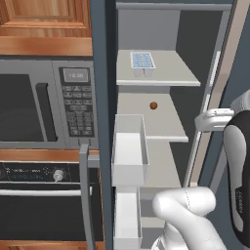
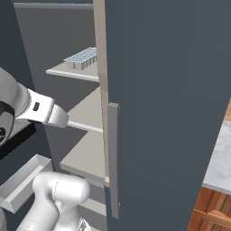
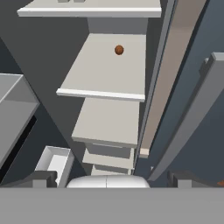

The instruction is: Open the freezer door, pick up the ice cube tray from the freezer, and place it on the dining counter.

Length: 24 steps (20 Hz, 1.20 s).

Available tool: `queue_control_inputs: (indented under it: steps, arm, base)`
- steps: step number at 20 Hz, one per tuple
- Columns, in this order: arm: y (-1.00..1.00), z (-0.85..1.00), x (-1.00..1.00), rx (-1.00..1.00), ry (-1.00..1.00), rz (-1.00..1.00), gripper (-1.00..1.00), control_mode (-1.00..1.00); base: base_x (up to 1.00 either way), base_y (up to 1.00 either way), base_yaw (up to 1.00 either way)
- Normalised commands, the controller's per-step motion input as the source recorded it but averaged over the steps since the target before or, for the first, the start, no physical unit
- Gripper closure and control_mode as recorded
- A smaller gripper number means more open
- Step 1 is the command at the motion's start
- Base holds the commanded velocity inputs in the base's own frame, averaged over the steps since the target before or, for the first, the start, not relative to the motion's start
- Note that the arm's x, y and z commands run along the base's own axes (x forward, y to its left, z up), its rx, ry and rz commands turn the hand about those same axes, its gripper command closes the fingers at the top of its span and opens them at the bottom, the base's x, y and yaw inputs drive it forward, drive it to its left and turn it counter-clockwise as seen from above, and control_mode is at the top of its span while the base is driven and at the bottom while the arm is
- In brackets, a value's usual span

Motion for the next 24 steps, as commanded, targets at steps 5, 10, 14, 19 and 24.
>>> queue_control_inputs:
  steps: [5, 10, 14, 19, 24]
  arm:
    - [0.0, 0.0, 0.0, 0.0, 0.0, 0.0, -1.0, 1.0]
    - [0.0, 0.05, 0.1, -0.04, -0.01, 0.01, -1.0, -1.0]
    - [0.0, 0.08, 0.0, -0.12, -0.04, 0.05, -1.0, -1.0]
    - [0.01, 0.07, 0.0, -0.15, -0.07, 0.07, -1.0, -1.0]
    - [0.07, 0.05, 0.0, -0.15, -0.08, 0.13, -1.0, -1.0]
  base:
    - [0.1, 0.0, 0.0]
    - [0.0, 0.0, 0.0]
    - [0.0, 0.0, 0.0]
    - [0.0, 0.0, 0.0]
    - [0.0, 0.0, 0.0]
